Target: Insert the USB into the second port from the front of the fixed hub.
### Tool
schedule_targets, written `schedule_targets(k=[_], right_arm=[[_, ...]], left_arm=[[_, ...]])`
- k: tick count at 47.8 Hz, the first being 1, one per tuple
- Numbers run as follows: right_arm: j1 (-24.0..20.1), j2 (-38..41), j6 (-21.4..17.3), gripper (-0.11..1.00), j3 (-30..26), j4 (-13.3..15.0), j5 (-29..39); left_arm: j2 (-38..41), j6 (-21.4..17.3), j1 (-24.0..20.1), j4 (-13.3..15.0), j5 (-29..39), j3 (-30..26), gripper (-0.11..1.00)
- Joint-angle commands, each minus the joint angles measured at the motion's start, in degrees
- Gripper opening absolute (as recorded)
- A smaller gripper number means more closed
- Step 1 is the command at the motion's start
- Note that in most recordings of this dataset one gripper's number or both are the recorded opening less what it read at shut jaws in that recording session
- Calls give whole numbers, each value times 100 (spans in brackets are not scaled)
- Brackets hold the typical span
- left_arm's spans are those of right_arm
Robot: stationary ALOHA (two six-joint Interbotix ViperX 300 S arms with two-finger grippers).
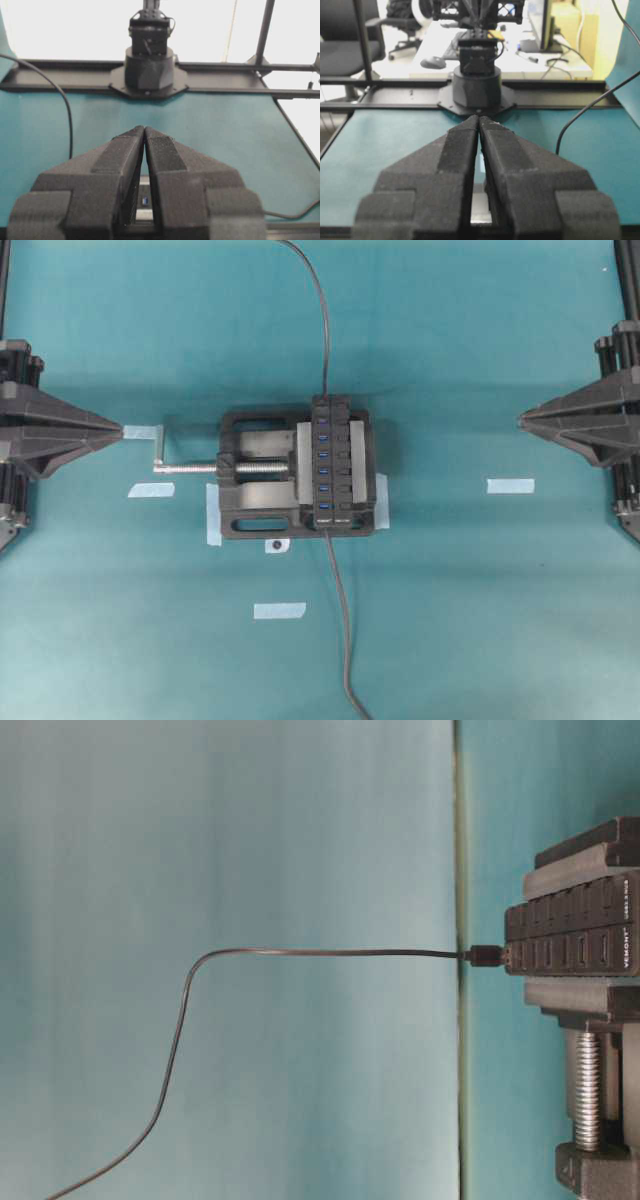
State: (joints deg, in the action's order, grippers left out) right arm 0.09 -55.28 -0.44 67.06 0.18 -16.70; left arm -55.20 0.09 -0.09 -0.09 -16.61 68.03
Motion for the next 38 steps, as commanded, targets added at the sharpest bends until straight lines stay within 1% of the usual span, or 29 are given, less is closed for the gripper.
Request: schedule_targets(k=[1,3,5,6,9,12,17,30,38], right_arm=[[35,62,-18,16,70,-53,-105],[35,53,-53,18,132,-132,-176],[35,53,-158,24,185,-246,-264],[35,53,-220,23,202,-299,-299],[35,53,-466,13,220,-360,-378],[44,70,-624,6,149,-360,-378],[44,123,-642,1,-9,-352,-220],[105,211,-686,1,-62,-352,457],[149,325,-694,1,-193,-352,1107]], left_arm=[[26,114,-9,-44,-123,53,13],[26,167,-9,-44,-123,70,11],[26,193,-9,-44,-114,79,4],[26,211,-9,-44,-114,70,2],[26,211,-9,-44,-97,62,0],[44,211,-9,-44,-44,62,0],[132,220,-9,-44,132,53,0],[563,220,-9,-44,519,-97,0],[703,220,-18,-44,826,-132,0]])
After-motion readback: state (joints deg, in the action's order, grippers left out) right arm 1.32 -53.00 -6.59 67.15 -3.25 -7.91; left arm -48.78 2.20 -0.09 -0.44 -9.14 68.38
